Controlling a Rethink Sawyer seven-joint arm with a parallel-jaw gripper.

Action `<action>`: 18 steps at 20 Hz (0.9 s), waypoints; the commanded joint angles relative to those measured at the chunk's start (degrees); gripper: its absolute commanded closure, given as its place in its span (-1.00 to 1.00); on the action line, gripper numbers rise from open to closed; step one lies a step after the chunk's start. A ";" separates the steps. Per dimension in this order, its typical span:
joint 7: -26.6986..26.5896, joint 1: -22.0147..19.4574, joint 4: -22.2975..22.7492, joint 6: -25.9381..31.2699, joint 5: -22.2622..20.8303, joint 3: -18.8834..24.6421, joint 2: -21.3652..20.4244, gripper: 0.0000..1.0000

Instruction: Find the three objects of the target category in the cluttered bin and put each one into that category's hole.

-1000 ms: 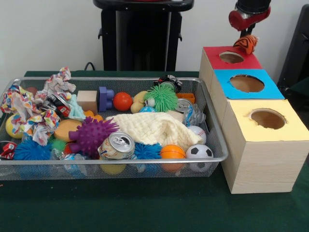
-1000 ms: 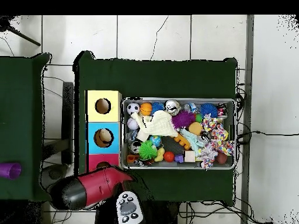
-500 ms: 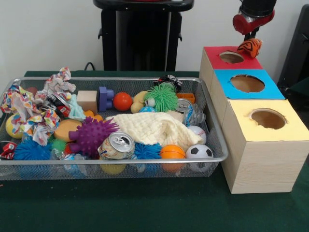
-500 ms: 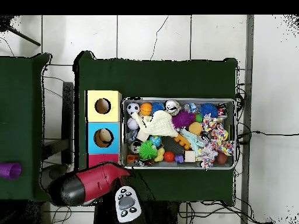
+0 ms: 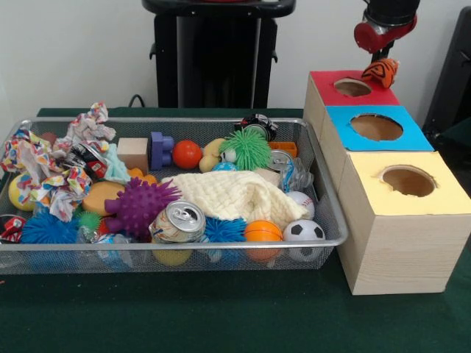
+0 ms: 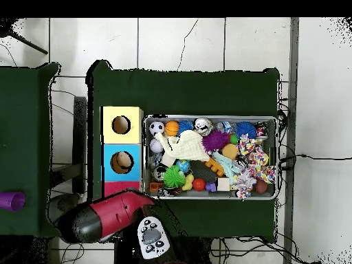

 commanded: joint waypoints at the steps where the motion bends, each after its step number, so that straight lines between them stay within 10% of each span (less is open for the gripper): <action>1: -2.14 -5.11 -5.19 -3.75 -7.39 0.92 3.84 1.00; 18: -2.13 -9.57 -4.63 -3.63 -12.87 1.87 2.45 1.00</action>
